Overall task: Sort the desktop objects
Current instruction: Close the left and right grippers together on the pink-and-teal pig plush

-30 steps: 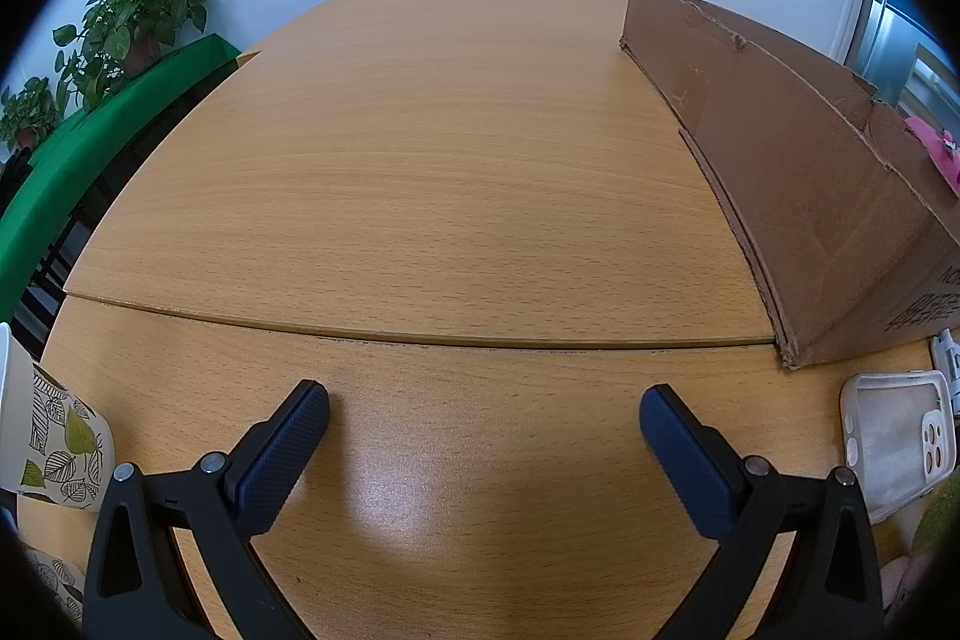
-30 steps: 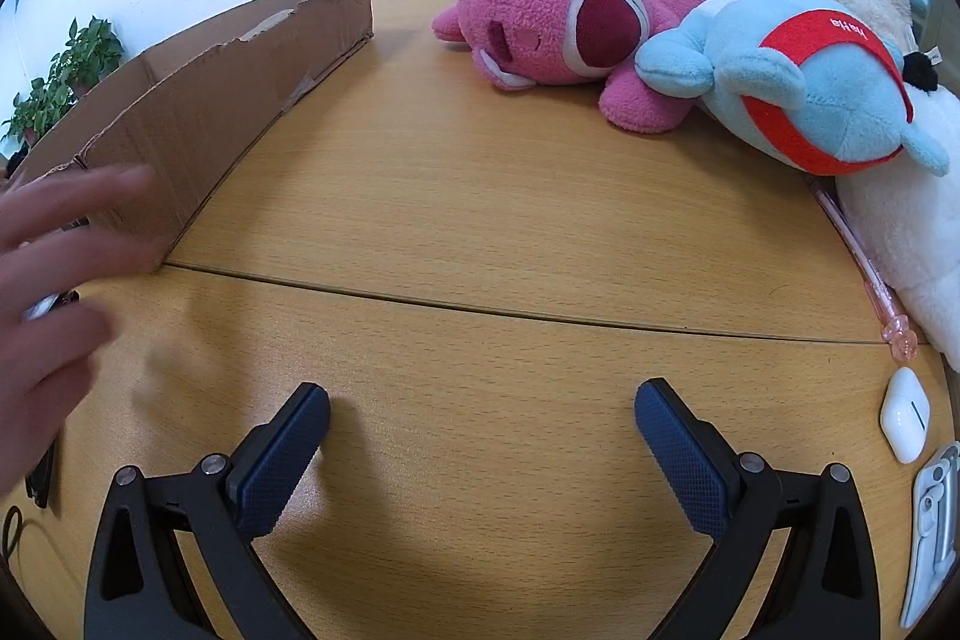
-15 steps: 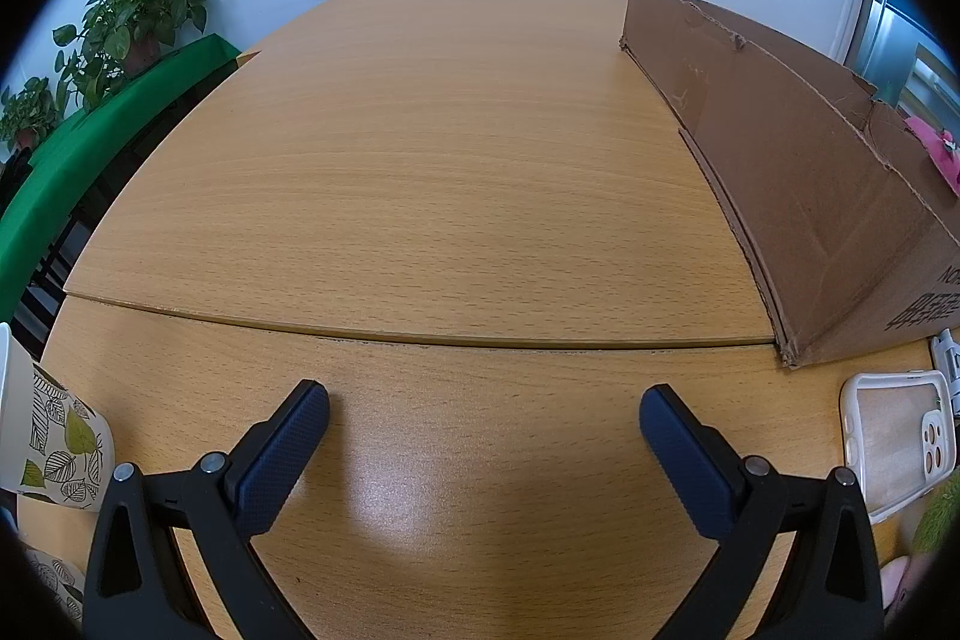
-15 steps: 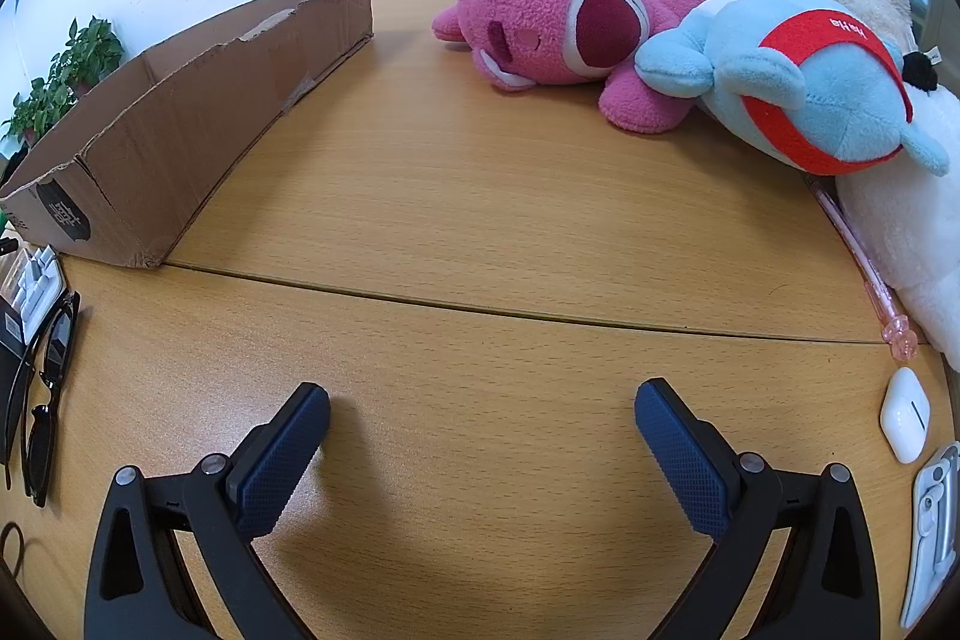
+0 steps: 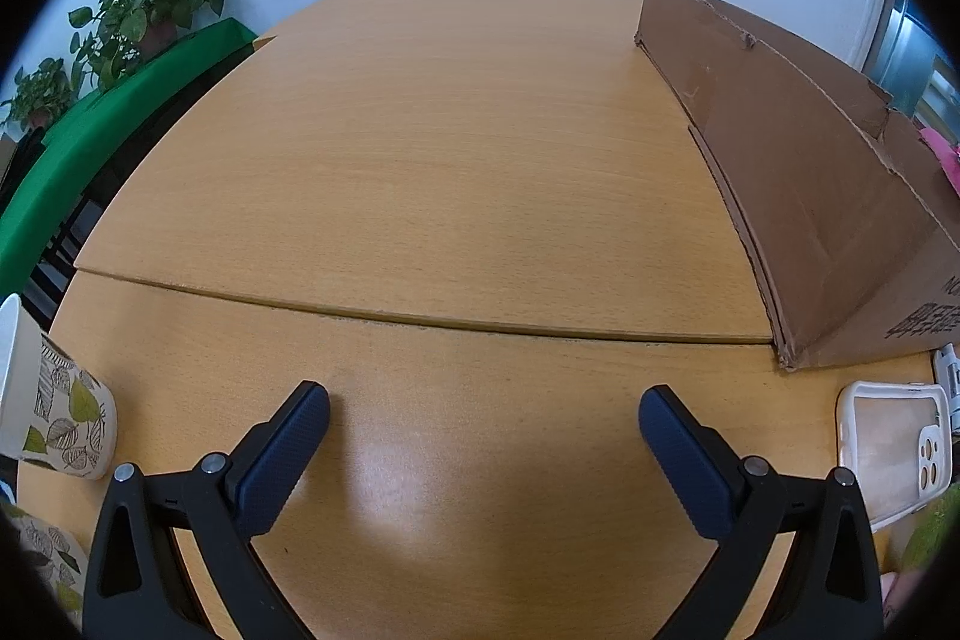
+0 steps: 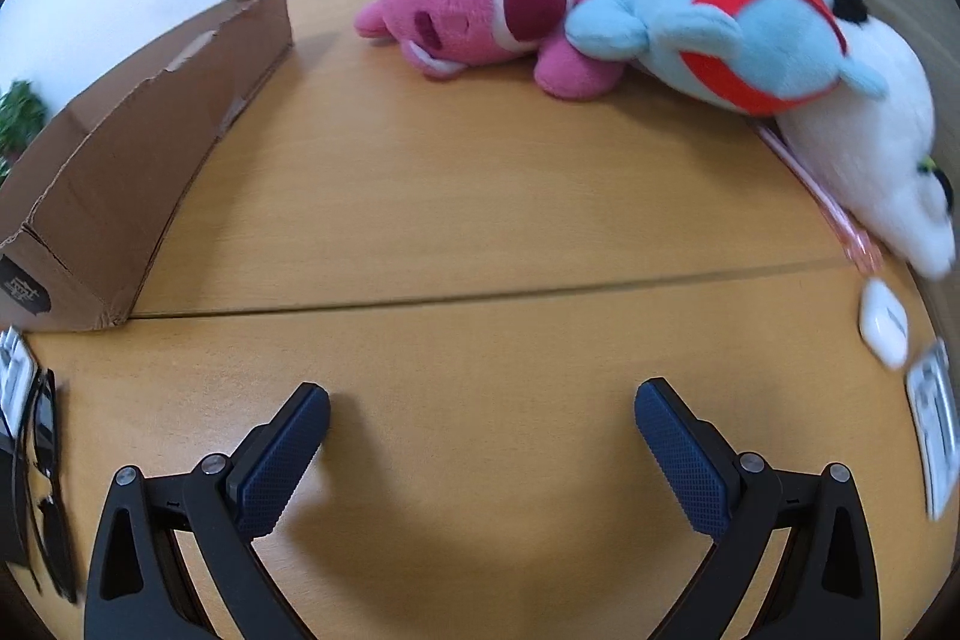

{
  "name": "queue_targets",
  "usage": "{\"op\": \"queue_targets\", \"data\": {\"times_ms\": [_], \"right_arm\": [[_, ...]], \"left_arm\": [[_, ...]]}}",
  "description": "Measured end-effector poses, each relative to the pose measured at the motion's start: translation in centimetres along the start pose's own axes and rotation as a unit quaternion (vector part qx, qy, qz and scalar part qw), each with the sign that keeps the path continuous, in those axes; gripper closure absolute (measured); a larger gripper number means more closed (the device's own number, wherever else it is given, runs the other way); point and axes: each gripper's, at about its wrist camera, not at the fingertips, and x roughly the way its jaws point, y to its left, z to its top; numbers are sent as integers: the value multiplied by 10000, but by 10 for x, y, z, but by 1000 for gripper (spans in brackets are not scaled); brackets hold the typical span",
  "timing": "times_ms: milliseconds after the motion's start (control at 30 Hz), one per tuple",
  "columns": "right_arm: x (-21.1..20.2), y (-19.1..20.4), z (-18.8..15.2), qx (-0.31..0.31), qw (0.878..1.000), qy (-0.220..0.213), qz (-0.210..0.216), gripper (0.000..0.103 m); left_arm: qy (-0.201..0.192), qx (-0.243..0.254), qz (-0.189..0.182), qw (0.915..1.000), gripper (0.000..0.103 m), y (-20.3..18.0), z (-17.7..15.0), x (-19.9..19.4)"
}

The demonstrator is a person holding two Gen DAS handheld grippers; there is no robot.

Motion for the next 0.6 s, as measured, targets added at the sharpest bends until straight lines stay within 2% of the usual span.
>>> {"op": "queue_targets", "data": {"times_ms": [67,133,200,267,300,367,467,567,600], "right_arm": [[-5,7,-4,-136,9998,120,45,0],[-18,21,-9,-432,9989,87,-145,0],[-50,39,-12,-728,9960,-324,-400,0],[-100,63,-17,-994,9897,-980,-324,0],[-120,73,-18,-1067,9869,-1204,-145,0],[-159,94,-25,-1211,9791,-1538,555,0],[-205,136,-41,-1409,9559,-2044,1572,0],[-228,179,-69,-1666,9345,-2500,1911,0],[-225,190,-69,-1711,9317,-2508,1992,0]], "left_arm": [[-116,-109,146,9998,2,-4,-6,-15],[-539,-210,-13,9983,2,-10,-10,-52],[-961,-269,-240,9947,2,-19,-15,-99],[-1268,-275,-654,9894,2,-33,-21,-145],[-1337,-240,-881,9868,1,-41,-23,-162],[-1397,-180,-1426,9797,1,-58,-34,-189],[-1225,-21,-2142,9691,1,-85,-50,-202],[-760,78,-2479,9658,1,-112,-69,-187],[-622,126,-2525,9655,1,-118,-74,-180]]}}
